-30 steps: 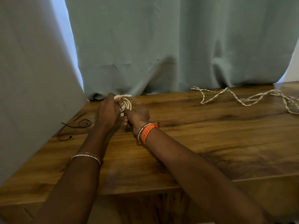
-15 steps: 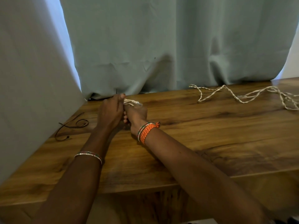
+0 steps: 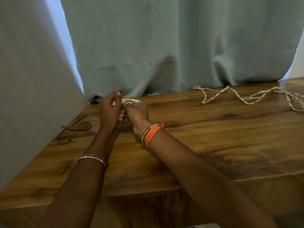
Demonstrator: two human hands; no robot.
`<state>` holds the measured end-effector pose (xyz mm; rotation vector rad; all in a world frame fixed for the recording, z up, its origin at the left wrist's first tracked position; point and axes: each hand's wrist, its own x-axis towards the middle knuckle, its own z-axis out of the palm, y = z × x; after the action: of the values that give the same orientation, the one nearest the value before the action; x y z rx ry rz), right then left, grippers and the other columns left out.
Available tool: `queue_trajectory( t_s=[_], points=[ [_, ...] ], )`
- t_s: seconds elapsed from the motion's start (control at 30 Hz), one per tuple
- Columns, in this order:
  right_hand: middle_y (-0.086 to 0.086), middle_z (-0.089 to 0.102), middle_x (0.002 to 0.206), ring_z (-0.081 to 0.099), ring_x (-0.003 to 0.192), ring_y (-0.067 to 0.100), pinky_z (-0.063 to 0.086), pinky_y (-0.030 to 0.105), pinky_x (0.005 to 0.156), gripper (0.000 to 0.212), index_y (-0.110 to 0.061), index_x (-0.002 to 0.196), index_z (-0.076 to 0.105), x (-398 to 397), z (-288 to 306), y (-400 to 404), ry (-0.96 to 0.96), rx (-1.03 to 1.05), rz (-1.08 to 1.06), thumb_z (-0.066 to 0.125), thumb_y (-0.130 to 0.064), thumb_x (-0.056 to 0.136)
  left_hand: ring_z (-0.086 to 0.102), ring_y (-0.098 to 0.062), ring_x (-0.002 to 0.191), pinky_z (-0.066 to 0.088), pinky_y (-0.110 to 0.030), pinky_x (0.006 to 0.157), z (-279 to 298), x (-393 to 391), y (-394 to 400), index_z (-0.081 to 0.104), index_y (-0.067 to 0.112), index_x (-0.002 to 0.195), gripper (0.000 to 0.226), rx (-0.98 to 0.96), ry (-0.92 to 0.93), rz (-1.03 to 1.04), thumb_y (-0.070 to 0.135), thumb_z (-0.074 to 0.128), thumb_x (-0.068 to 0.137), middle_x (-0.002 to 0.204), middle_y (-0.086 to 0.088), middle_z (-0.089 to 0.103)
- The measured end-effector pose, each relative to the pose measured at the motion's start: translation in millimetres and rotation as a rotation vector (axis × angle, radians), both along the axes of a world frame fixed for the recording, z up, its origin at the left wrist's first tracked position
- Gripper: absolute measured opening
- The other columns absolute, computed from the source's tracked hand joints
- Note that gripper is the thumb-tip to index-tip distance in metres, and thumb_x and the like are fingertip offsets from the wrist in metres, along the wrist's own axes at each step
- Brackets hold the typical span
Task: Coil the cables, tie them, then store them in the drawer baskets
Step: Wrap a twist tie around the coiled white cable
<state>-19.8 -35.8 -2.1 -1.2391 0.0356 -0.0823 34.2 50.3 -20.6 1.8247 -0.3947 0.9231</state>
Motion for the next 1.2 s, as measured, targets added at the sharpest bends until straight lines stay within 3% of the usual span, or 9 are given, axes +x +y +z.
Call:
queue_trajectory(
  t_s=[0.13,0.23,0.37,0.43,0.5,0.67,0.87,0.97,1.2],
  points=[
    [0.013,0.064,0.070,0.066,0.059,0.022,0.060,0.029,0.059,0.015,-0.001,0.082,0.063,-2,-2,0,-0.125,-0.206,-0.019,0.053,-0.002,0.093,0.048,0.003,0.054,0.037,-0.018,0.056,-1,3,11,0.059,0.008,0.079,0.023,-0.044,0.012,0.085,0.017,0.046,0.096,0.062,0.000,0.052],
    [0.016,0.070,0.076,0.070,0.071,0.028,0.059,0.045,0.071,0.011,-0.001,0.079,0.067,3,-7,1,-0.343,-0.484,-0.221,0.059,-0.003,0.086,0.044,-0.011,0.052,0.037,-0.024,0.053,-1,4,13,0.056,0.007,0.077,0.024,-0.126,0.069,0.086,0.016,0.047,0.096,0.056,-0.005,0.047],
    [0.013,0.072,0.085,0.070,0.079,0.019,0.059,0.032,0.076,0.010,0.000,0.090,0.071,8,-8,-6,-0.419,-0.508,-0.202,0.063,0.002,0.084,0.046,-0.010,0.052,0.040,-0.026,0.058,1,-3,10,0.059,-0.003,0.075,0.029,-0.126,0.092,-0.039,0.012,0.047,0.097,0.058,-0.008,0.053],
    [0.010,0.073,0.086,0.067,0.075,0.010,0.052,0.009,0.069,0.011,-0.001,0.091,0.073,7,-8,-11,-0.494,-0.566,-0.235,0.065,0.000,0.084,0.049,-0.002,0.043,0.040,-0.016,0.050,2,-9,6,0.056,0.005,0.068,0.031,-0.094,0.092,-0.076,0.011,0.046,0.097,0.045,0.008,0.055],
    [0.010,0.073,0.084,0.061,0.067,0.002,0.042,-0.001,0.056,0.010,0.000,0.090,0.073,4,-7,-17,-0.532,-0.581,-0.279,0.065,-0.001,0.084,0.052,0.003,0.042,0.035,-0.006,0.044,2,-14,1,0.060,0.007,0.073,0.029,-0.040,0.087,-0.122,0.011,0.045,0.098,0.045,0.017,0.059],
    [0.012,0.069,0.075,0.057,0.051,-0.006,0.039,0.000,0.048,0.014,0.004,0.086,0.072,4,-4,-28,-0.555,-0.496,-0.312,0.059,0.001,0.088,0.056,0.001,0.045,0.037,-0.010,0.046,1,-14,-4,0.067,0.004,0.089,0.026,0.030,0.100,-0.197,0.016,0.045,0.098,0.051,0.009,0.063],
    [0.018,0.068,0.085,0.054,0.056,-0.004,0.037,-0.001,0.046,0.017,0.009,0.096,0.069,4,-1,-34,-0.535,-0.496,-0.275,0.053,0.005,0.091,0.060,-0.003,0.055,0.044,-0.022,0.056,-1,-10,-4,0.070,0.015,0.094,0.029,0.160,0.084,-0.138,0.027,0.043,0.099,0.059,-0.003,0.066],
    [0.006,0.061,0.077,0.055,0.050,-0.011,0.037,-0.001,0.045,0.019,0.006,0.106,0.066,7,-1,-37,-0.535,-0.500,-0.212,0.056,0.003,0.090,0.060,0.001,0.052,0.042,-0.013,0.052,0,-13,-2,0.066,0.024,0.086,0.030,0.192,0.092,-0.151,0.021,0.040,0.100,0.049,0.008,0.063],
    [0.007,0.064,0.074,0.054,0.052,-0.017,0.037,0.000,0.045,0.010,0.008,0.088,0.068,11,-1,-38,-0.558,-0.647,-0.167,0.059,0.004,0.088,0.056,0.003,0.046,0.036,-0.008,0.045,3,-19,-4,0.061,0.019,0.074,0.033,0.204,0.126,-0.115,0.012,0.039,0.099,0.054,0.005,0.059]
  ],
)
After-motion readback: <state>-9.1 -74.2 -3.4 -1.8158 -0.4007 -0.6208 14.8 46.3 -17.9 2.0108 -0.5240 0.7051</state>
